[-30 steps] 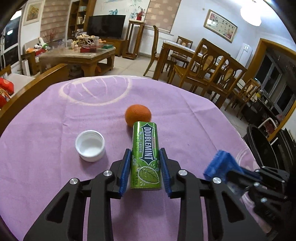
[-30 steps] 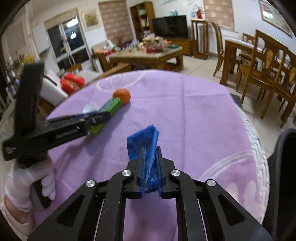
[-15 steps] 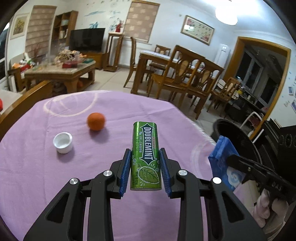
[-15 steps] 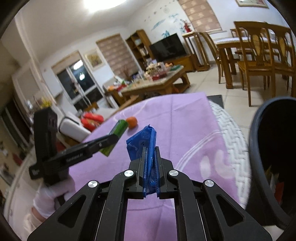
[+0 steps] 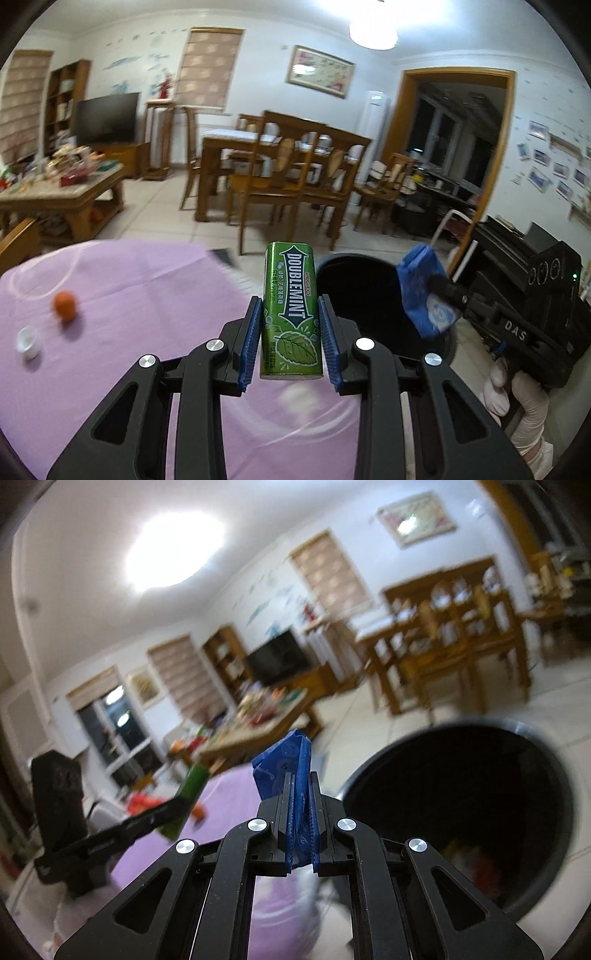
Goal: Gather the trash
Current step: 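Carry the gum pack and blue wrapper over the black bin, then open the left tool over the bin while the right tool opens to drop the wrapper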
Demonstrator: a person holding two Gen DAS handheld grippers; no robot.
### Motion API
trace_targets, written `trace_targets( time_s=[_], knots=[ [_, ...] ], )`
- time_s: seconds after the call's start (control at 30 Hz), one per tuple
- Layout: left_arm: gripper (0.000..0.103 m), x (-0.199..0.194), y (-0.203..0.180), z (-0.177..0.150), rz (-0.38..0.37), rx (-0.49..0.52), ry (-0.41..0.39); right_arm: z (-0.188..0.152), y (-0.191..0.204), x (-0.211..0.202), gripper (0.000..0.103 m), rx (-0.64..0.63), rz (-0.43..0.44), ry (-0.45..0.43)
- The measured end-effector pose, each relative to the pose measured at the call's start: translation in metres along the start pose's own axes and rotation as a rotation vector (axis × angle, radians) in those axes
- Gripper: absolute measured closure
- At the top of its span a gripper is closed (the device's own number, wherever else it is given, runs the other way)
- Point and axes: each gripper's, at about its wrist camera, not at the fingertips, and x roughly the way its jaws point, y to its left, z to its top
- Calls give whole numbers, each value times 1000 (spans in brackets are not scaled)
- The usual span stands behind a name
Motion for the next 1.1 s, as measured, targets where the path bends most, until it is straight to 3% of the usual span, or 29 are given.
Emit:
trace_targets(
  time_s=[0.2,0.4,0.7,1.1],
  knots=[
    [72,38,-57,12,-82,80,-7,16,-54,-48,95,21,-99,-152],
    [72,70,-95,10,-139,141,14,20,-101,-71,95,59,-152,-205],
    [72,101,-117,-1,-167,173,51,16,-134,-66,95,91,-182,-200],
    [72,116,-114,-11,-171,170,93,0,-123,-19,95,126,-218,-157]
  ],
)
